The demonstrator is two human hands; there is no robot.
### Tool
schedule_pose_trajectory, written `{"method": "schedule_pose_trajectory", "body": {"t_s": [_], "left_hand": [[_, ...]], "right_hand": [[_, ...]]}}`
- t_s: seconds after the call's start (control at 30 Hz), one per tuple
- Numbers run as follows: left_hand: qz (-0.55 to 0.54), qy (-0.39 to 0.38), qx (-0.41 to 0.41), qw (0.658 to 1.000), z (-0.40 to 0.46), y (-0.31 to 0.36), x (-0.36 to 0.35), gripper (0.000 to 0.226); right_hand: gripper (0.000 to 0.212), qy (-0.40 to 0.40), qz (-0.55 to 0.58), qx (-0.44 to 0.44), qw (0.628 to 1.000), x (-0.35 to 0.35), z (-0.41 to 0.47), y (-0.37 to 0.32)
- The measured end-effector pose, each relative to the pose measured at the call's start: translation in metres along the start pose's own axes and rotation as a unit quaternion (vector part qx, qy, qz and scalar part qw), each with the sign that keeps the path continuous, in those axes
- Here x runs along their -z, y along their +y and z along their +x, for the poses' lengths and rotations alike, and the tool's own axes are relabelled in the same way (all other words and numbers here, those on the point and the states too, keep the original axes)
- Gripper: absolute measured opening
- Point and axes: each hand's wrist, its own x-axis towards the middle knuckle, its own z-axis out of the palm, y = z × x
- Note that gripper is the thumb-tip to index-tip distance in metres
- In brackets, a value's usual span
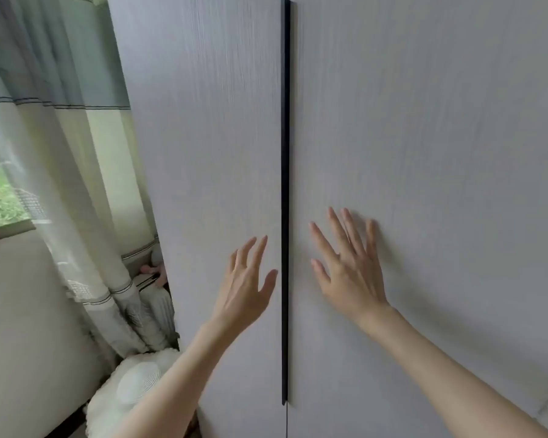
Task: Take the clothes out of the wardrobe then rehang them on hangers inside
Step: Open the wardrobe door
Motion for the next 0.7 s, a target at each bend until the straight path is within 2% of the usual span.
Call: {"method": "schedule_pose_trajectory", "body": {"t_s": [0.17, 0.3, 0.4, 0.7], "left_hand": [[-0.1, 0.019, -0.005, 0.995, 0.053, 0.001, -0.006, 0.063], [-0.205, 0.03, 0.001, 0.978, 0.065, 0.011, -0.012, 0.052], [-0.225, 0.05, 0.052, 0.972, 0.068, 0.021, -0.01, 0.044], [-0.261, 0.044, 0.069, 0.962, 0.059, 0.015, 0.008, 0.033]], "right_hand": [[0.067, 0.022, -0.096, -0.009, 0.995, -0.005, 0.036, 0.005], [0.069, 0.026, -0.174, 0.0, 0.984, -0.021, 0.032, 0.012], [0.062, 0.035, -0.189, -0.007, 0.981, -0.029, 0.033, 0.012], [0.06, 0.02, -0.198, -0.014, 0.98, -0.032, 0.031, 0.011]]}}
